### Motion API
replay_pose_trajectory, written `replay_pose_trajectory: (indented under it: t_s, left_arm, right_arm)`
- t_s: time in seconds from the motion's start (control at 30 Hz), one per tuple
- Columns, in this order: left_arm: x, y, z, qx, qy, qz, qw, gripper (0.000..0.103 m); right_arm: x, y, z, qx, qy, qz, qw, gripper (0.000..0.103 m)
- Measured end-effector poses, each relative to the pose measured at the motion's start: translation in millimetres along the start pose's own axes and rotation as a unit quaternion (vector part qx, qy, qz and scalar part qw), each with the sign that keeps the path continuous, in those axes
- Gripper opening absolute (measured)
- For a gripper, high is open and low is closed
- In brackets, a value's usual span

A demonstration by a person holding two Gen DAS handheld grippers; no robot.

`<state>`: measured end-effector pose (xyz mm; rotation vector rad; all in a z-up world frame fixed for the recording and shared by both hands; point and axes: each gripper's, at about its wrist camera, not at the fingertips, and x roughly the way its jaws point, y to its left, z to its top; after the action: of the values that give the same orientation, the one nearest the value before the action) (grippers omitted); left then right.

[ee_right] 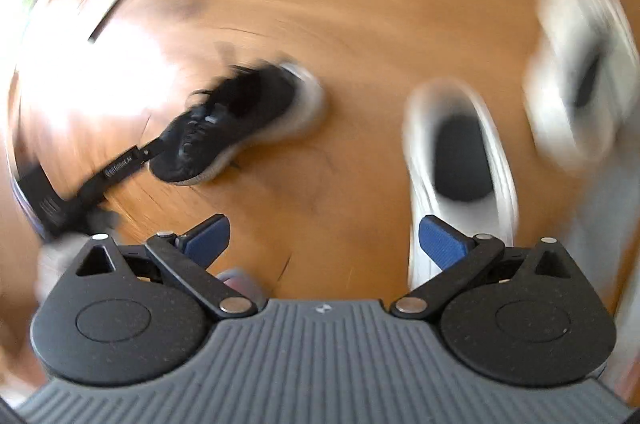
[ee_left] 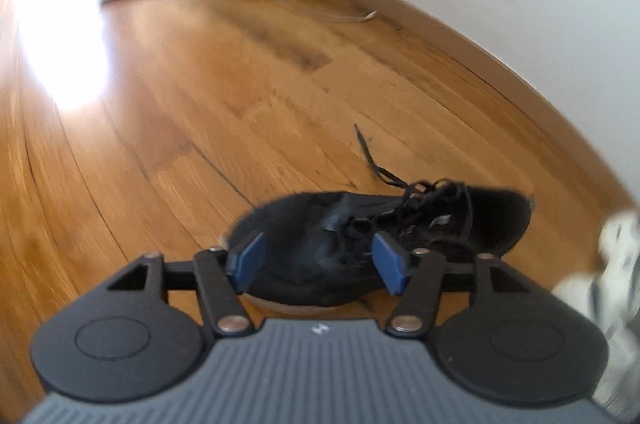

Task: Organize scattered shoes
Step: 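Open the left gripper off the sneaker while the right tool approaches it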

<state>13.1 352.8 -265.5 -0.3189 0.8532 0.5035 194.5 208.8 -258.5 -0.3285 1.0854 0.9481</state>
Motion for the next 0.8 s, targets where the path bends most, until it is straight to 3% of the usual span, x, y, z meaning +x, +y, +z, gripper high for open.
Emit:
replay_pose_trajectory:
  t_s: [0.03, 0.07, 0.13, 0.17, 0.2, 0.23, 0.43, 0.57, 0.67, 0.8]
  left_arm:
    - [-2, 1, -2, 0.018, -0.004, 0.010, 0.9998, 0.070]
    - [-5, 3, -6, 0.042, -0.007, 0.027, 0.9987, 0.071]
    - [-5, 8, -9, 0.051, -0.004, 0.036, 0.9980, 0.072]
    - [-4, 11, -10, 0.051, -0.003, 0.037, 0.9980, 0.073]
    - [-4, 14, -12, 0.046, -0.002, 0.037, 0.9982, 0.074]
    - [-4, 16, -13, 0.043, -0.001, 0.037, 0.9984, 0.075]
    - [25, 29, -24, -0.034, 0.023, 0.021, 0.9989, 0.079]
    - [36, 37, -17, -0.069, 0.026, 0.042, 0.9964, 0.078]
    - [50, 48, -5, -0.106, 0.037, 0.043, 0.9927, 0.076]
    - [63, 53, -3, -0.104, 0.066, 0.046, 0.9913, 0.068]
  right_arm:
    - [8, 17, -1, -0.093, -0.022, 0.003, 0.995, 0.102]
    - [20, 38, -6, -0.216, -0.037, 0.002, 0.976, 0.102]
    - [35, 56, -13, -0.329, -0.036, -0.006, 0.943, 0.101]
    - [52, 70, -20, -0.414, -0.022, -0.026, 0.910, 0.100]
    - [62, 76, -22, -0.445, -0.011, -0.040, 0.895, 0.100]
    - [70, 80, -20, -0.456, 0.000, -0.050, 0.888, 0.100]
    - [103, 79, -1, -0.467, -0.020, -0.067, 0.882, 0.098]
    - [132, 70, 4, -0.456, 0.011, -0.077, 0.887, 0.075]
    - [149, 64, 3, -0.451, 0.030, -0.084, 0.888, 0.074]
    - [158, 66, 4, -0.447, 0.023, -0.091, 0.889, 0.074]
